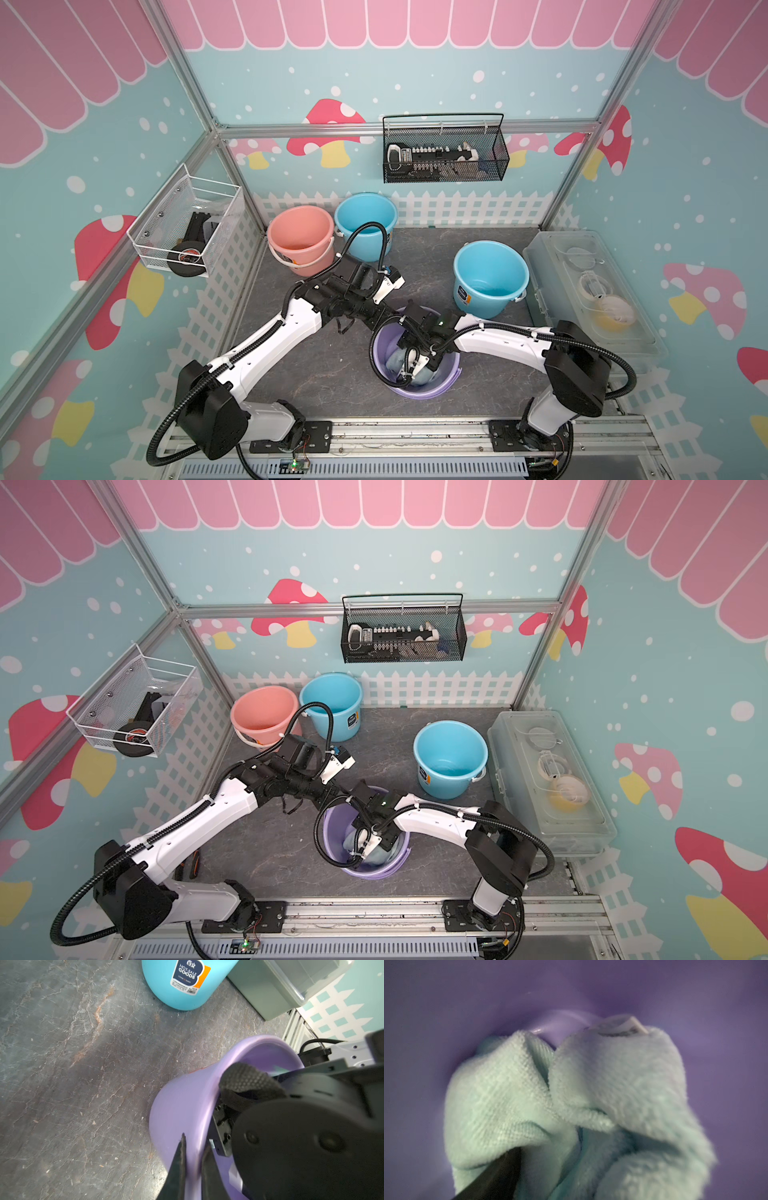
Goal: Wipe the inside of the bucket with a cloth
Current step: Wipe the dirt from the inside of the bucket.
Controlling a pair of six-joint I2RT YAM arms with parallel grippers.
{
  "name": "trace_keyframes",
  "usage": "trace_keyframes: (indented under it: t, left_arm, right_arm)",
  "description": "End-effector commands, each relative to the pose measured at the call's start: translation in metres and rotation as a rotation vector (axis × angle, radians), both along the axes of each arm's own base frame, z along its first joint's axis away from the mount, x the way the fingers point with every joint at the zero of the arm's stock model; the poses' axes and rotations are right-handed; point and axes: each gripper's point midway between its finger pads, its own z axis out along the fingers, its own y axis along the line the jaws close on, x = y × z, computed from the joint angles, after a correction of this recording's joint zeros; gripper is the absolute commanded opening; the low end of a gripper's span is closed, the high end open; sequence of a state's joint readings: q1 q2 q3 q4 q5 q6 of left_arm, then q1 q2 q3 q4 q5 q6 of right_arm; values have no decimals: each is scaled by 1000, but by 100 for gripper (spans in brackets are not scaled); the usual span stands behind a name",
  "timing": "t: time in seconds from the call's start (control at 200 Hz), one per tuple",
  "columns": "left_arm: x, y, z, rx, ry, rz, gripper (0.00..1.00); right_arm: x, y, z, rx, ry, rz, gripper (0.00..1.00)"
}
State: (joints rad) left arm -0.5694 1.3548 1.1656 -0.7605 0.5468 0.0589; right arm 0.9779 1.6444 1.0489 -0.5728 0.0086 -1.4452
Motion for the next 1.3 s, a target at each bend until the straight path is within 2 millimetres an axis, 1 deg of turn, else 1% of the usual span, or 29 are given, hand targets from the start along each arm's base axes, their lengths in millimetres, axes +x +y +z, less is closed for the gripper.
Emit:
trace_keyframes:
  t: [0.0, 0.08, 0.145, 0.19, 0.23, 0.37, 0.48, 0.67, 0.765, 0.861, 0.921, 1.026, 1.191, 1.291]
  left_arm:
    - [10, -5, 21, -49, -54, -3, 0]
    - [12, -5, 21, -45, -55, 2, 0]
    - [15, -3, 19, -31, -62, 17, 0]
    - [18, 0, 17, -15, -73, 35, 0]
    - [20, 1, 16, -5, -79, 48, 0]
    - [26, 5, 9, 27, -80, 81, 0]
    - [28, 7, 6, 36, -72, 103, 0]
    - [27, 3, 7, 8, -47, 110, 0]
    - [26, 1, 7, 5, -40, 110, 0]
    - [23, -1, 7, 0, -32, 102, 0]
    - [23, -2, 6, 0, -25, 99, 0]
    - [19, -6, 5, -1, -16, 85, 0]
    - [16, -11, 4, 2, -16, 70, 0]
    - [14, -14, 5, -2, -18, 56, 0]
  right_arm:
    - [1, 10, -5, 65, -18, -14, 64]
    - [8, 17, 4, 125, -57, -37, 46]
    - [12, 21, 12, 162, -82, -60, 30]
    - [14, 23, 19, 186, -90, -83, 23]
    - [15, 23, 25, 204, -92, -99, 19]
    - [23, 19, 56, 268, -169, -151, 16]
    - [33, 8, 84, 296, -287, -171, 14]
    - [49, -9, 129, 317, -496, -162, 10]
    - [58, -16, 144, 299, -590, -163, 9]
    - [67, -13, 153, 321, -677, -155, 8]
    - [73, -7, 151, 337, -719, -140, 8]
    - [79, 2, 136, 315, -711, -131, 7]
    - [86, 17, 97, 291, -653, -124, 5]
    - [89, 23, 67, 271, -598, -134, 4]
